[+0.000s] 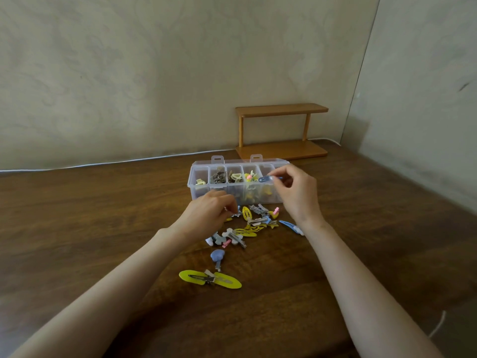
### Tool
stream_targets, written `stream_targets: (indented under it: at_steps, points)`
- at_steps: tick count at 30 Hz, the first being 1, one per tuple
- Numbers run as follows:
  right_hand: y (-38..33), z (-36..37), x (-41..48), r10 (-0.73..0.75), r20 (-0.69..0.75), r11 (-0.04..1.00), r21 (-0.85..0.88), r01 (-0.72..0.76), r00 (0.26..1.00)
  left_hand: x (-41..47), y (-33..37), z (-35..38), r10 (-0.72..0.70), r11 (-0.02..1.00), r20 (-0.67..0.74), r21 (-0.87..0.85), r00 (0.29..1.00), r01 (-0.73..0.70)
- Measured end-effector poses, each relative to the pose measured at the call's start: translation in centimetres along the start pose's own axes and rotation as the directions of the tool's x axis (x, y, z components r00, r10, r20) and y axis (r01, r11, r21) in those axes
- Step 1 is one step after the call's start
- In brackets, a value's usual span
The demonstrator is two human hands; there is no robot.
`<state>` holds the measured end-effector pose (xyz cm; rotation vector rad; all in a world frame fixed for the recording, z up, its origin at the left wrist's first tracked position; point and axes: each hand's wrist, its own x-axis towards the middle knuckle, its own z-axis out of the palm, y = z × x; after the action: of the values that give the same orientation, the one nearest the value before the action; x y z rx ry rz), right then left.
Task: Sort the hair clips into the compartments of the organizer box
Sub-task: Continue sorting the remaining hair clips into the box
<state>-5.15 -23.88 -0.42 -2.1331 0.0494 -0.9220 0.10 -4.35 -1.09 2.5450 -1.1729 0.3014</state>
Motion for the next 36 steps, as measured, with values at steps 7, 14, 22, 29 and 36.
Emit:
stream_targets:
  at_steps: [7, 14, 22, 29, 36]
  points:
    - [1.5, 0.1, 0.9, -0.028, -0.18, 0.986, -0.167, -0.002, 0.983, -0.2, 0.4, 1.3, 0.154, 0.988, 0.023, 0.0, 0.988, -0.154]
    - [1.7, 0.8, 1.0, -0.057, -0.125, 0.964, -0.264, 0.022, 0.991, 0.2, 0.2, 1.5, 0.152, 0.98, 0.148, 0.105, 0.977, -0.169]
    - [1.8, -0.1, 0.7, -0.054, -0.126, 0.971, -0.237, 0.023, 0.991, 0.1, 0.4, 1.5, 0.169, 0.958, 0.189, 0.201, 0.967, -0.206]
    - [1.7, 0.0, 0.3, -0.065, -0.062, 0.99, -0.132, 0.056, 0.996, 0.0, 0.4, 1.5, 0.182, 0.957, 0.135, 0.205, 0.974, -0.207]
    - [0.7, 0.6, -0.4, -0.048, 0.322, 0.998, 0.056, 0.032, 0.946, 0.3, 0.9, 1.3, 0.103, 0.973, -0.124, -0.192, 0.987, -0.126]
